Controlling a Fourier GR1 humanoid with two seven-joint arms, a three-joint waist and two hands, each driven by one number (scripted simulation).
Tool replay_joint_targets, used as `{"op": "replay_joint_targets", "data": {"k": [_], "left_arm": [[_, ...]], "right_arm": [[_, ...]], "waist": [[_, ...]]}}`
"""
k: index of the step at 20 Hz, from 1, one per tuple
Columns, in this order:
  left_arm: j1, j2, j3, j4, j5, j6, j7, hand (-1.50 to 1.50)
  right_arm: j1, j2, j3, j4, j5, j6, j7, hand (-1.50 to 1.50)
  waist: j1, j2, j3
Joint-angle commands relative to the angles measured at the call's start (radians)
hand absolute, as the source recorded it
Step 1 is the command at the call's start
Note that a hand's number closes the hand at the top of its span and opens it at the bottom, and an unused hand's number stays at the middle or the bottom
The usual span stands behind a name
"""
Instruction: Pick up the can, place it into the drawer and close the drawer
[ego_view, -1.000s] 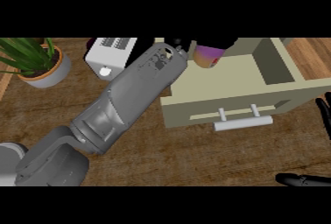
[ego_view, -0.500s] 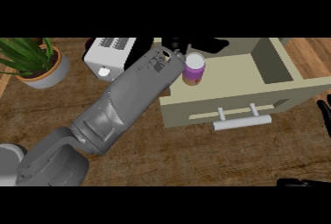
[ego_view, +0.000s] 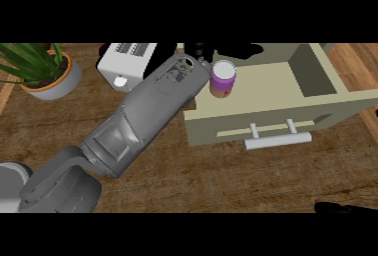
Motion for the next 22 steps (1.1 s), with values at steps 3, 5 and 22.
{"op": "replay_joint_targets", "data": {"k": [3,5,22], "left_arm": [[0.03,0.0,0.002,-0.06,0.067,0.017,-0.028,-1.5],[0.009,0.0,0.031,-0.038,0.08,-0.005,-0.05,-1.5],[0.054,0.0,-0.007,-0.142,0.097,0.079,-0.051,-1.5]], "right_arm": [[-0.04,-0.065,0.039,-0.016,0.135,0.015,-0.044,-1.5],[-0.035,-0.059,0.061,-0.037,0.183,0.001,-0.064,-1.5],[-0.189,-0.153,0.296,0.245,0.81,-0.105,-0.077,-1.5]], "waist": [[0.005,-0.001,0.0],[0.027,-0.006,-0.001],[0.118,-0.029,-0.002]]}}
